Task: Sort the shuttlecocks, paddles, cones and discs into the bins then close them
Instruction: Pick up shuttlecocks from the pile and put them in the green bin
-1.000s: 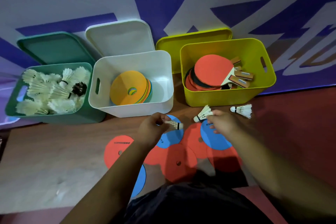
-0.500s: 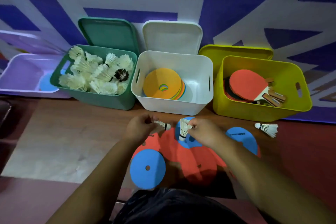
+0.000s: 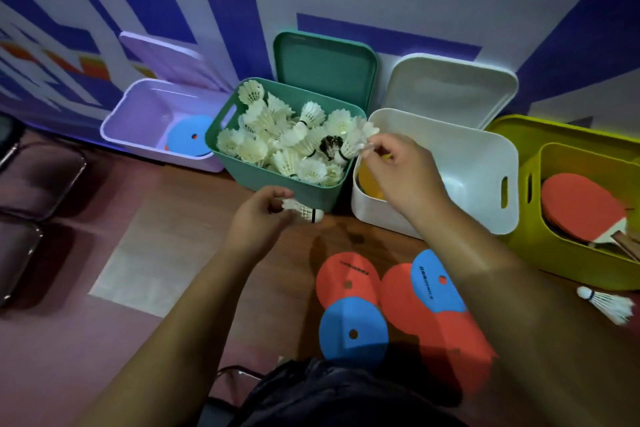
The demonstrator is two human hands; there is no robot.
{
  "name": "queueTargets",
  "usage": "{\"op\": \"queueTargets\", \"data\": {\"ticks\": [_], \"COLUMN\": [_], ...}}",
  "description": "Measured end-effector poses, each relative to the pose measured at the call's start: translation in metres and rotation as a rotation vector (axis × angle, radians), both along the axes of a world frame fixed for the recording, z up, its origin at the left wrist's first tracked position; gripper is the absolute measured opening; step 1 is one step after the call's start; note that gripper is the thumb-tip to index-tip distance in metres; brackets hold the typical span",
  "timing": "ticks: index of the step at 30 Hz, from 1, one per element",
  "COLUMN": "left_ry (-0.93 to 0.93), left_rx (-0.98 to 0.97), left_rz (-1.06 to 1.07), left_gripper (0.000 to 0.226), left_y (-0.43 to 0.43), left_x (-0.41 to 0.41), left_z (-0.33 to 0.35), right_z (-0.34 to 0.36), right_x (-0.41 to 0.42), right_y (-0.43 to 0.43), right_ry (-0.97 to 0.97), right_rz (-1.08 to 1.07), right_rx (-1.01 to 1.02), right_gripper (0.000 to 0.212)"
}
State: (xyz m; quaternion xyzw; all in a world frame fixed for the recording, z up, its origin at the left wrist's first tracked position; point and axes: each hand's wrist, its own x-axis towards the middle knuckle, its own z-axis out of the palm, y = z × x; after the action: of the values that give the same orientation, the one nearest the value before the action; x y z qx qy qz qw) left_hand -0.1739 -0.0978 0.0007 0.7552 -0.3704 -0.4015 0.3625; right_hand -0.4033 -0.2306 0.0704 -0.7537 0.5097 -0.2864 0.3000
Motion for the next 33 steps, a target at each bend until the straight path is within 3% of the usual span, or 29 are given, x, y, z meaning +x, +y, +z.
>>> {"op": "queueTargets", "data": {"ticks": [5,8,10,16,22,25,28,33], "left_ry": [-0.019,-0.022,-0.074,-0.363,-0.551,-0.649,-0.579,-0.488], "left_rx": [-0.050,-0.101,-0.133,-0.238,-0.394,-0.303,-0.217,-0.238], "left_rz": [0.059,0.069,0.052,-0.021,-0.077,-0.214,-0.235,-0.214], "left_gripper": [0.046,0.043,0.040,0.041,0.031,0.043,0.044,0.030], "left_y": [-0.005,-0.015,-0.024,-0.075,-0.134,-0.148,-0.138,-0.098], "left_x": [0.040,0.064,0.079,0.107,0.103,0.092,0.075,0.041], "left_z": [0.019,0.030,0.039,0.071,0.087,0.073,0.056,0.040], "right_z": [0.001,-0.014,-0.020,-0.037,-0.045,-0.044,-0.045,-0.049], "right_x": [0.057,0.080,0.088,0.082,0.054,0.041,0.029,0.009], "right_y": [-0.042,-0.054,-0.050,-0.023,-0.002,0.002,0.005,0.013], "right_ry": [-0.009,0.201,0.211,0.206,0.229,0.234,0.198,0.098], "right_rz": [-0.082,-0.004,0.015,-0.012,-0.022,-0.047,-0.075,-0.120], "right_rx": [-0.085,0.041,0.137,0.217,0.235,0.234,0.237,0.257], "right_gripper": [0.014,0.036,0.044,0.024,0.020,0.021,0.021,0.021]}}
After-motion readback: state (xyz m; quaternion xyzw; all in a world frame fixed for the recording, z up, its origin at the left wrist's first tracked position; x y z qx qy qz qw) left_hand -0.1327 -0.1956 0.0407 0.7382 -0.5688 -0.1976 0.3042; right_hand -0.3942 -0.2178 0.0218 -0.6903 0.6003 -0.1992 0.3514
